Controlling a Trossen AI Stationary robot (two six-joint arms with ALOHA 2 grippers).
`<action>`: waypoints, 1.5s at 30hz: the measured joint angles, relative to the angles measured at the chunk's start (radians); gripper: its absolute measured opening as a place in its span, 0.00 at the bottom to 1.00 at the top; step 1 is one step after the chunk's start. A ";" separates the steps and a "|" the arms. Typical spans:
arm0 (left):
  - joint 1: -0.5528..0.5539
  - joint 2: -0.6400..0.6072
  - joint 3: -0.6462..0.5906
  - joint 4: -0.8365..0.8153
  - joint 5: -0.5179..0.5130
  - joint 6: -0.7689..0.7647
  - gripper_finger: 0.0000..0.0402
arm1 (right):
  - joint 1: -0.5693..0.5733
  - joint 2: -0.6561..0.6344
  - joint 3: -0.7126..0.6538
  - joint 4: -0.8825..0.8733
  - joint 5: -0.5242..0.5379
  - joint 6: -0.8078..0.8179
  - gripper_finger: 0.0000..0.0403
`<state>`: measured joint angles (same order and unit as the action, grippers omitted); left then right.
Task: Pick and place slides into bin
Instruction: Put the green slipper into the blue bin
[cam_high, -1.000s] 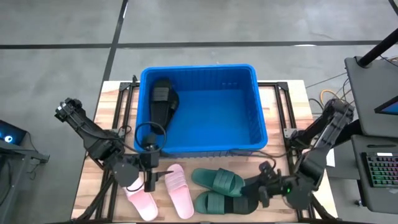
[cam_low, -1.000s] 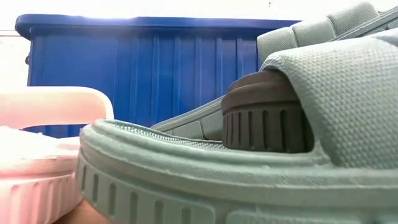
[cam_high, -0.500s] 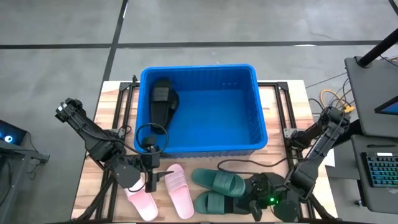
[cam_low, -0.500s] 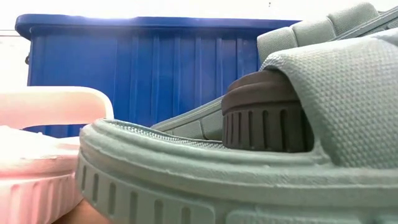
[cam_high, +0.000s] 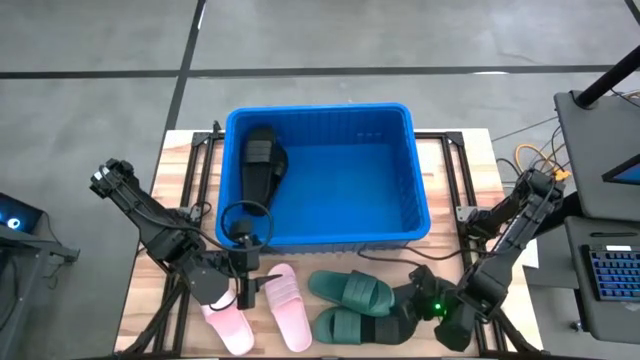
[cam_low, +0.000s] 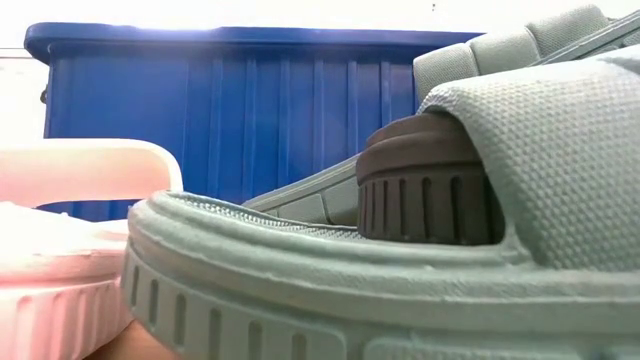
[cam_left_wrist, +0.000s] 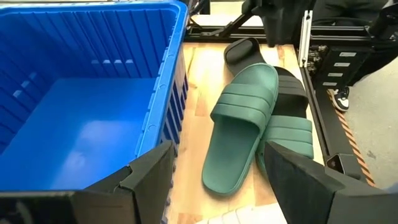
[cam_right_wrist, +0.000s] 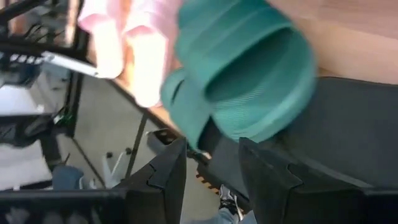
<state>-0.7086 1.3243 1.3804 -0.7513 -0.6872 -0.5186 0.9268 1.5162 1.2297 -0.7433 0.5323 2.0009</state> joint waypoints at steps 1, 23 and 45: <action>0.000 0.000 0.000 0.004 0.000 0.000 0.58 | 0.000 0.000 0.000 -0.023 -0.015 0.022 0.34; 0.002 0.000 0.000 0.011 -0.040 0.002 0.58 | -0.054 0.000 -0.024 -0.084 -0.114 0.183 0.56; 0.002 0.000 0.000 0.038 -0.052 0.002 0.58 | -0.072 0.039 -0.046 0.005 -0.087 0.210 0.63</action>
<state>-0.7071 1.3239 1.3804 -0.7134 -0.7393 -0.5163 0.8547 1.5556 1.1833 -0.7380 0.4458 2.2111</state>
